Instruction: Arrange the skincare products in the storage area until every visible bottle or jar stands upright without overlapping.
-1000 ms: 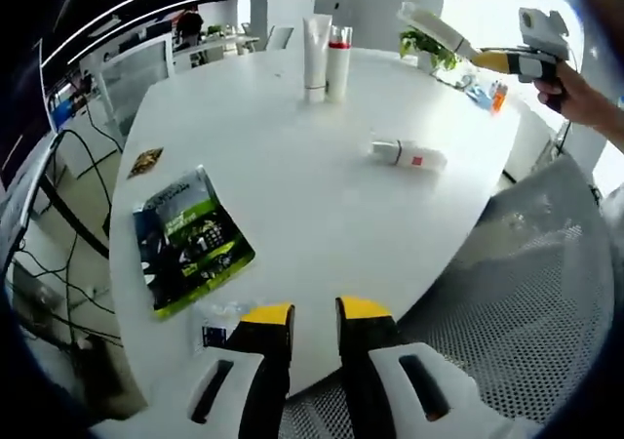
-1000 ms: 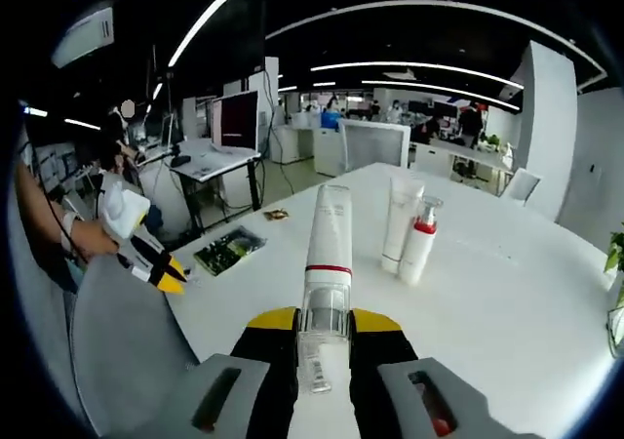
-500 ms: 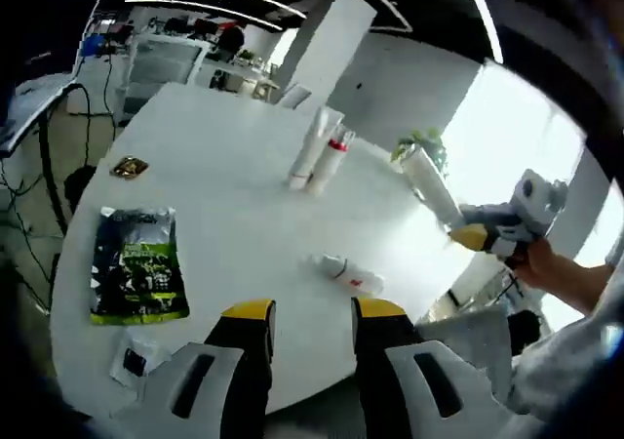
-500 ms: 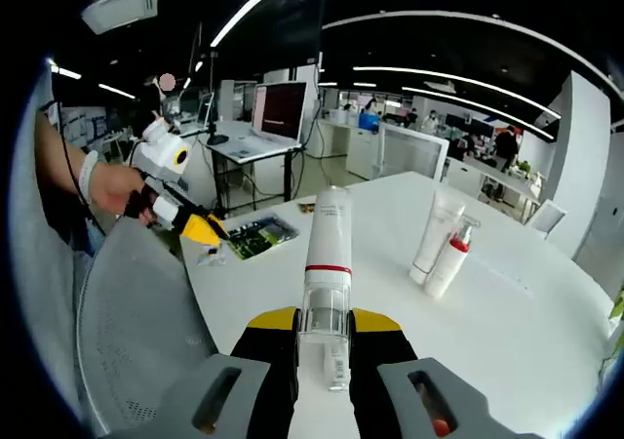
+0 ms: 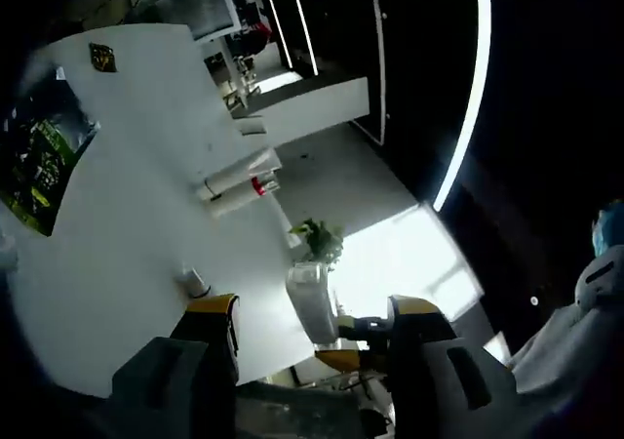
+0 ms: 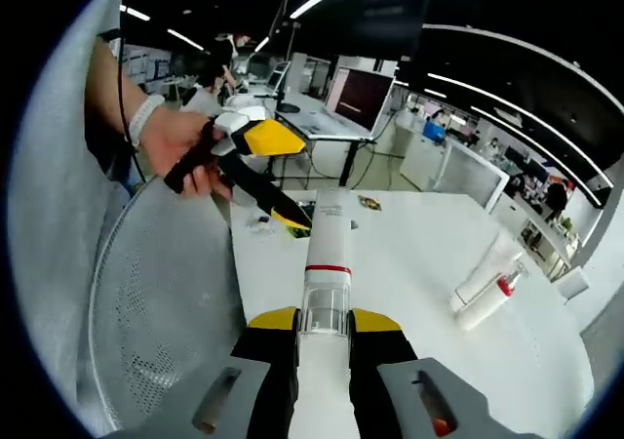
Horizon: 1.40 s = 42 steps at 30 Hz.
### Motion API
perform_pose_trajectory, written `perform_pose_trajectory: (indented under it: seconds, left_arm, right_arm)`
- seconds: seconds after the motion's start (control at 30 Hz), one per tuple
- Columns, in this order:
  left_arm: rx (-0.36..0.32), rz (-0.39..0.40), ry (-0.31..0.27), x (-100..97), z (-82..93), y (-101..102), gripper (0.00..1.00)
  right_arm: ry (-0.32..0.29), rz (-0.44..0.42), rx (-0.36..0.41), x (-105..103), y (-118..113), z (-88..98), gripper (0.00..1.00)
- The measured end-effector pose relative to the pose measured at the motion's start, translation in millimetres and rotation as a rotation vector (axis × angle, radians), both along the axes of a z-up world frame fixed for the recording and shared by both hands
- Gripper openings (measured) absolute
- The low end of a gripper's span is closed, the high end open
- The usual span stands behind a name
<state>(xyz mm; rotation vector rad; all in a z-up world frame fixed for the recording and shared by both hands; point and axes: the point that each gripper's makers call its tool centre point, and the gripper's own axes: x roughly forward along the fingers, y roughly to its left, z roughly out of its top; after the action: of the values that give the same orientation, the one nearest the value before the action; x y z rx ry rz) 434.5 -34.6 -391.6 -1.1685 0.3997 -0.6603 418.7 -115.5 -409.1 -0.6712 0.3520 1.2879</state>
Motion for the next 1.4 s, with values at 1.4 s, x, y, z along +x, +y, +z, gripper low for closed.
perform_pose_trajectory:
  seconds: [1.4]
  left_arm:
    - [-0.257, 0.106, 0.213, 14.0, -16.0, 10.9, 0.19]
  right_arm:
    - [0.768, -0.381, 0.326, -3.3, 18.4, -25.7, 0.34]
